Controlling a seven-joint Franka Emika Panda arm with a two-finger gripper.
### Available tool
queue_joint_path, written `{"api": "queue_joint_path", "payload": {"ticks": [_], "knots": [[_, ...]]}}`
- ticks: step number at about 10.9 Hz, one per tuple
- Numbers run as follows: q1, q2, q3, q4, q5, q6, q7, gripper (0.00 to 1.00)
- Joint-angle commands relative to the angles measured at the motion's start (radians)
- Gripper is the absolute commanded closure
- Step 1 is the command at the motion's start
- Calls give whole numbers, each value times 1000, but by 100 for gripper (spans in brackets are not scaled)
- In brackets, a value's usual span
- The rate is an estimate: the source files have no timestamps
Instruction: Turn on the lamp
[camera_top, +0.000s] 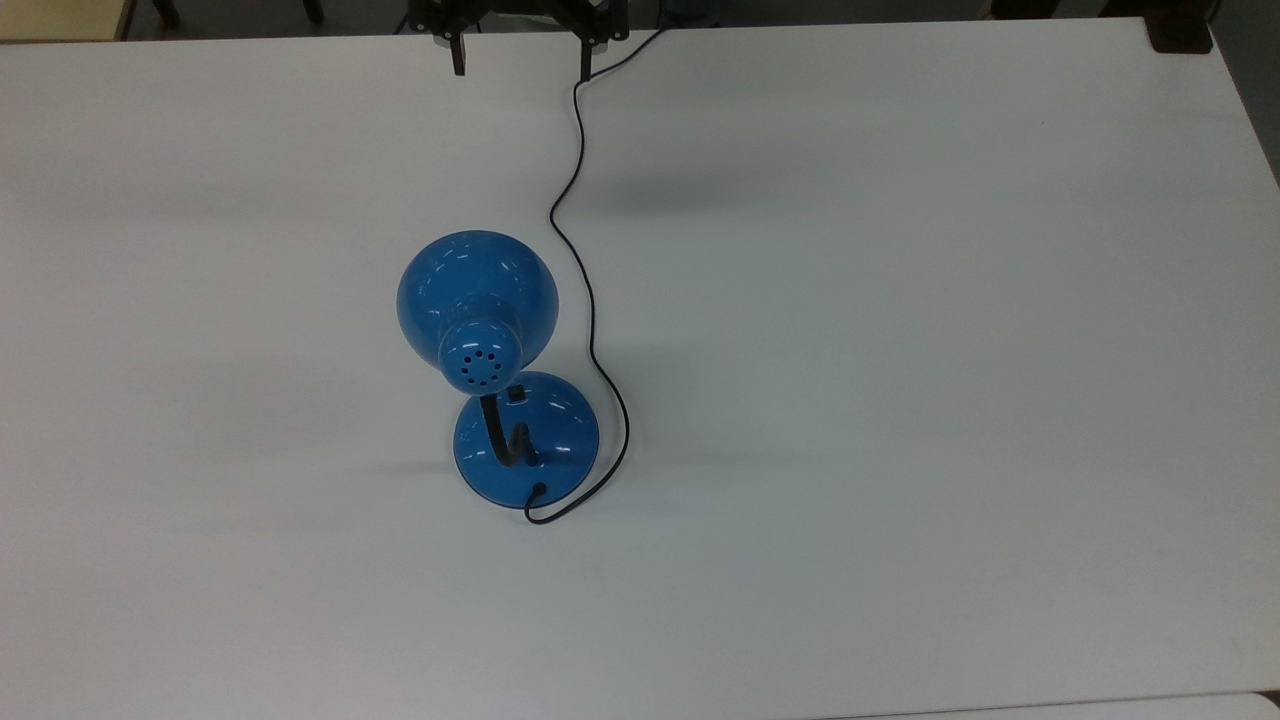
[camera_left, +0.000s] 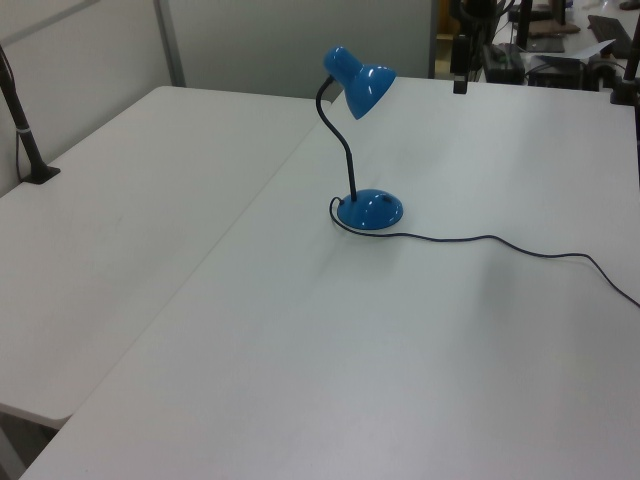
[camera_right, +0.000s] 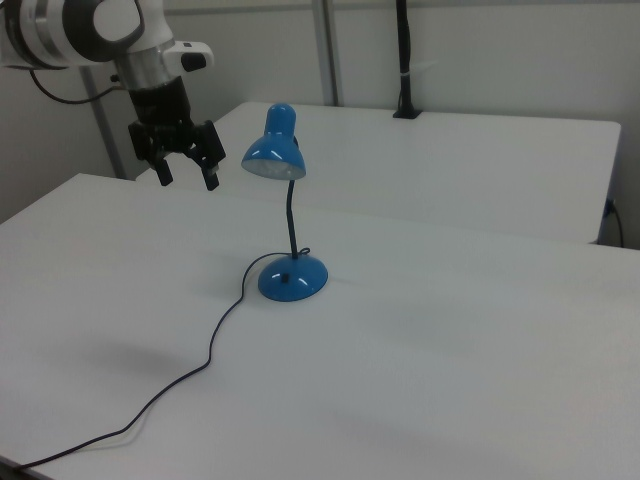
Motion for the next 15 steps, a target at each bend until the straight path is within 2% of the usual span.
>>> {"api": "queue_joint_path", "payload": {"ticks": [1, 10, 11, 13, 15], "knots": [[4, 2, -4, 11, 5, -2, 9, 0], [6, 3, -4, 7, 5, -3, 5, 1], [6, 3, -4, 5, 3, -3, 2, 12], [6, 3, -4, 4, 5, -3, -30, 48], [6, 3, -4, 2, 3, -3, -31, 78]]}}
